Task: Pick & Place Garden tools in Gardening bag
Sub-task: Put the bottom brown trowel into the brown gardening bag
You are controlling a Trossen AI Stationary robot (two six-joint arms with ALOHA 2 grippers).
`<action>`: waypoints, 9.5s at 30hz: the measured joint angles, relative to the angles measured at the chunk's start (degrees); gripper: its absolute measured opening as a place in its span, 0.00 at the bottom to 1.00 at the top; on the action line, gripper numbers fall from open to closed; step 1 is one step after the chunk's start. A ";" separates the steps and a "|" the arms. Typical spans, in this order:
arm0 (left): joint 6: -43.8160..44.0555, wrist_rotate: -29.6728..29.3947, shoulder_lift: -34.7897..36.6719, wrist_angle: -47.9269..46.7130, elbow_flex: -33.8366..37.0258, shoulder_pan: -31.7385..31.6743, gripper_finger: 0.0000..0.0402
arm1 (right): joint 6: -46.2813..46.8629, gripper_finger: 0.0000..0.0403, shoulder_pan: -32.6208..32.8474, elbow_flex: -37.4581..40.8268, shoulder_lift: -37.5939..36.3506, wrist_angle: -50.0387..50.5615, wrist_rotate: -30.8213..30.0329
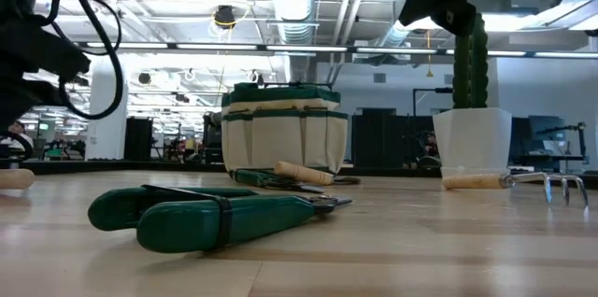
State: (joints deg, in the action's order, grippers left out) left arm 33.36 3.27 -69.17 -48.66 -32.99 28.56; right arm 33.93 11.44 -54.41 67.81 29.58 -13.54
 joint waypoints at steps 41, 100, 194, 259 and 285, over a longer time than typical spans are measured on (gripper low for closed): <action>-10.33 -3.61 0.17 9.31 6.53 0.00 0.42 | 0.07 0.00 0.00 -0.02 0.00 0.11 0.00; -1.57 -0.21 0.03 7.22 -2.22 -6.39 0.13 | -4.37 0.00 -0.42 -0.02 0.00 0.05 -0.02; -3.98 31.70 -19.30 -11.56 -52.93 -44.02 0.13 | -64.54 0.44 5.92 -33.51 33.81 -7.18 -31.73; -11.33 36.40 -7.65 9.34 -52.83 -50.52 0.26 | -51.01 0.14 1.41 -33.49 32.44 4.88 -20.80; -31.56 11.72 17.63 45.45 -25.45 -35.15 0.26 | -36.84 0.14 -5.25 -33.48 18.27 -0.26 7.57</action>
State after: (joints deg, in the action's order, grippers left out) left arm 1.80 14.98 -51.54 -3.21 -58.44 -6.60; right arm -2.91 6.19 -87.90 86.08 29.33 -5.97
